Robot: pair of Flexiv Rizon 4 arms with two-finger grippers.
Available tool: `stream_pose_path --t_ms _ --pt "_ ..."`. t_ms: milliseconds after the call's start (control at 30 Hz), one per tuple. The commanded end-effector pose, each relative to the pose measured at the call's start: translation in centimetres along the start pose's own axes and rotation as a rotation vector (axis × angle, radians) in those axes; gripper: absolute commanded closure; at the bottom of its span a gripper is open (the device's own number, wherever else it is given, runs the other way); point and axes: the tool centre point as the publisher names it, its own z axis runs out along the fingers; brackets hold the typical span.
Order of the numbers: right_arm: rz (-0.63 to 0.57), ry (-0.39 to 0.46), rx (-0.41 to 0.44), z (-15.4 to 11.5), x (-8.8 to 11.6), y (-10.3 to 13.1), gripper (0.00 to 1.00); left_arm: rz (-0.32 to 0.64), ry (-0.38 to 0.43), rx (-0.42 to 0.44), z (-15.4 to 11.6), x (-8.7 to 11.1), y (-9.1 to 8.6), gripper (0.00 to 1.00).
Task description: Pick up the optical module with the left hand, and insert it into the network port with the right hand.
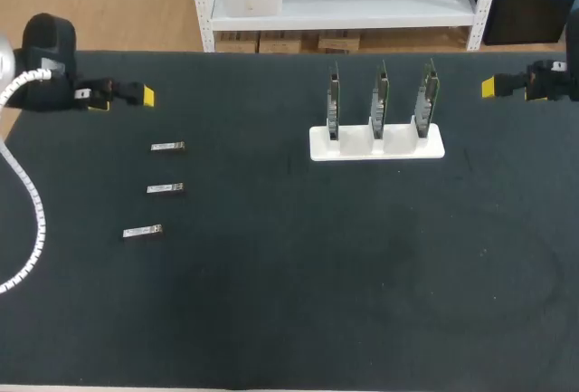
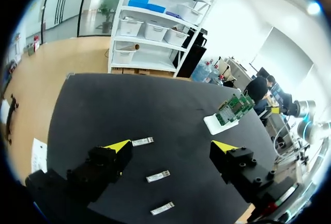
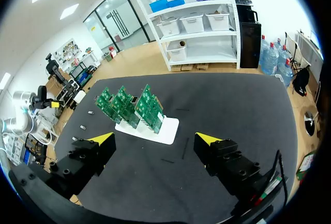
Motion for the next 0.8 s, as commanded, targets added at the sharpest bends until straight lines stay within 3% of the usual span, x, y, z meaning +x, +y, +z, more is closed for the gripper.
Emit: stream_pose_path --t_ms 33,167,333,800 --pt "0.0 0.0 0.0 0.0 0.0 0.0 0.0 0.065 0.058 0.007 0.8 -1.3 0.3 0.0" --pt "0.0 0.0 0.0 0.0 0.0 0.0 0.0 0.177 0.122 -0.034 1.5 -1.9 1.4 0.0" --pt "0.0 0.0 0.0 0.0 0.0 0.0 0.0 0.376 0.237 0.004 2.5 -2.0 2.8 0.0" --pt "0.0 0.0 0.0 0.0 0.0 0.0 0.0 0.749 0.485 0.124 3.5 -2.5 5.7 0.0"
